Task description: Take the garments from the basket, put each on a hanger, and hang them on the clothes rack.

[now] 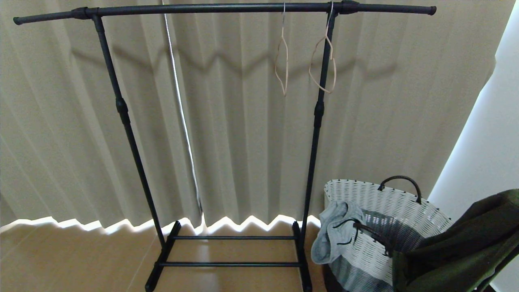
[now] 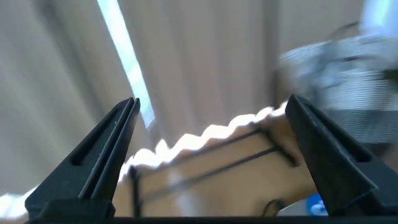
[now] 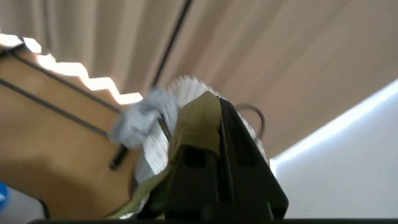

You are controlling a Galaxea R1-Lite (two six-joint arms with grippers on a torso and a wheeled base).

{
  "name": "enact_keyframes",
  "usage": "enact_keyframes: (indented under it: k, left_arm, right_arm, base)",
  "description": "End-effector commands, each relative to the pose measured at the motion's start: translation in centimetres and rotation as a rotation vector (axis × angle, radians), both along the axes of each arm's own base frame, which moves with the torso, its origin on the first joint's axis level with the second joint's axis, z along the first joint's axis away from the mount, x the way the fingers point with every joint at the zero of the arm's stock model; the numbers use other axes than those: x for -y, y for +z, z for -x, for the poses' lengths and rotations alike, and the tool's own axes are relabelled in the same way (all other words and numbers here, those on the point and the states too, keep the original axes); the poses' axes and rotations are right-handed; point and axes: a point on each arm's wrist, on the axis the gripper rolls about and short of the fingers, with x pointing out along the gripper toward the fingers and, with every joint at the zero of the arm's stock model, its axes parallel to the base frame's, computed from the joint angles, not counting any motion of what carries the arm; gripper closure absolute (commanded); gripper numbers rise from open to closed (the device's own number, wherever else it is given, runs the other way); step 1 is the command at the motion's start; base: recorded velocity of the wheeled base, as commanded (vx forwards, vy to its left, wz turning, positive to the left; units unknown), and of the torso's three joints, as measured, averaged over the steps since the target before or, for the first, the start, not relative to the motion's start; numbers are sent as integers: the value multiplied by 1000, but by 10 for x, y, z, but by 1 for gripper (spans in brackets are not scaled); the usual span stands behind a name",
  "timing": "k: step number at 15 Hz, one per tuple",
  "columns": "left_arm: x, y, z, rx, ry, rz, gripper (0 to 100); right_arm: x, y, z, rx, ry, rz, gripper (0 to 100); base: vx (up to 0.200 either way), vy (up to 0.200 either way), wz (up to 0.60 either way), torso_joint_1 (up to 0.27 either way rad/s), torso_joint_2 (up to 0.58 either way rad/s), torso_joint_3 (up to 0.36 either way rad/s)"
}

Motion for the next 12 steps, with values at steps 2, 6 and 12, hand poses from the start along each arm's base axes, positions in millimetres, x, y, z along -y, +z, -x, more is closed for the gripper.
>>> enact_keyframes:
  k: [2,6,12]
  left_arm:
    - [2,54,2,49,-91,-11,0]
    - [3,110,-38,-84,-200,-8,0]
    - [25,142,-143,-326,-324,-17,0]
  right_arm:
    - [-9,37,-17,48,78,-49,100]
    - [-27,56,-26,77,228,-65,100]
    - [-45,53,-39,-36,316,-209,100]
  base:
    - [0,0,0,0,0,0]
    - [0,0,0,0,0,0]
    - [0,0,0,0,0,0]
